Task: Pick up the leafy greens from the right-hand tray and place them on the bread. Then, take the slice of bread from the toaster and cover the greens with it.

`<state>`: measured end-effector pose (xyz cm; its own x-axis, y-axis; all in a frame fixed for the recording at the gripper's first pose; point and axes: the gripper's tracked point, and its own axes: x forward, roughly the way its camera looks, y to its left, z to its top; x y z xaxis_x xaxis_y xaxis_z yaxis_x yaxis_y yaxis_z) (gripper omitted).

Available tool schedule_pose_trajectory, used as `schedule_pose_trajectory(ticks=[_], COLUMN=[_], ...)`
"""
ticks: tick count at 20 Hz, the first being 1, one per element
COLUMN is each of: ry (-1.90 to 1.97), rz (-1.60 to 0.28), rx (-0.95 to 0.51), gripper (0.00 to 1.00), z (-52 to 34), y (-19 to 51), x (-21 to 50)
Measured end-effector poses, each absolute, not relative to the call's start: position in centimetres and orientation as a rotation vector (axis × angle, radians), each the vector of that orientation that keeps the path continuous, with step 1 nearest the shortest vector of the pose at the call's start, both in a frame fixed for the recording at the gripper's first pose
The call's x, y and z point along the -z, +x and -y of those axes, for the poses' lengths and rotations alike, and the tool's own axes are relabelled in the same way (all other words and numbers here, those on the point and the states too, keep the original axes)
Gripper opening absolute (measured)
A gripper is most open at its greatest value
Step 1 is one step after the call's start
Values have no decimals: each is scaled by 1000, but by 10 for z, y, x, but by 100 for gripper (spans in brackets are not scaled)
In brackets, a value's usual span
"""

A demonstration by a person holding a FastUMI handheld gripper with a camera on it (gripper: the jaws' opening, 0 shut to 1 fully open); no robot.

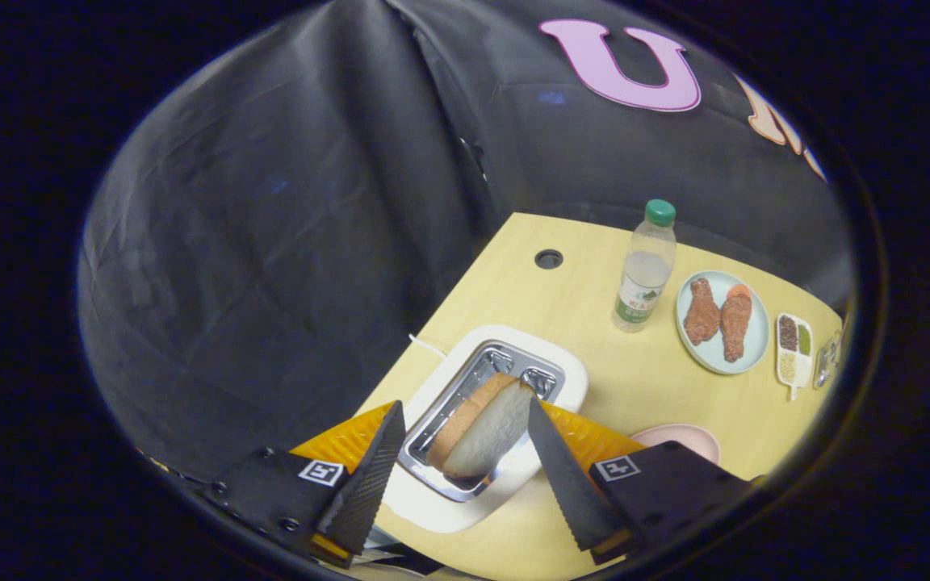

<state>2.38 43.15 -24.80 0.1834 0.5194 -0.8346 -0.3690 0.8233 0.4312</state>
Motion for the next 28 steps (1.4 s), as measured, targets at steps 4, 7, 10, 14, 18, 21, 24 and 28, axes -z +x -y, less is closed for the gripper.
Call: schedule_pose_trajectory(ticks=[4,7,10,14,18,21,24,28], ry=[57,50,76,191,284,319,346,382], rz=[-1261,-1261,-1243,-1192,-1121,-1080,-1063,-1075], rx=[-622,-621,-615,-621,-607,-582,-533,-462], gripper=[73,42,19,7,7,7,7,7], z=[-427,-426,-424,-415,-388,-360,-330,-291], y=[13,12,15,27,43,48,48,45], x=[262,263,258,227,190,175,172,193])
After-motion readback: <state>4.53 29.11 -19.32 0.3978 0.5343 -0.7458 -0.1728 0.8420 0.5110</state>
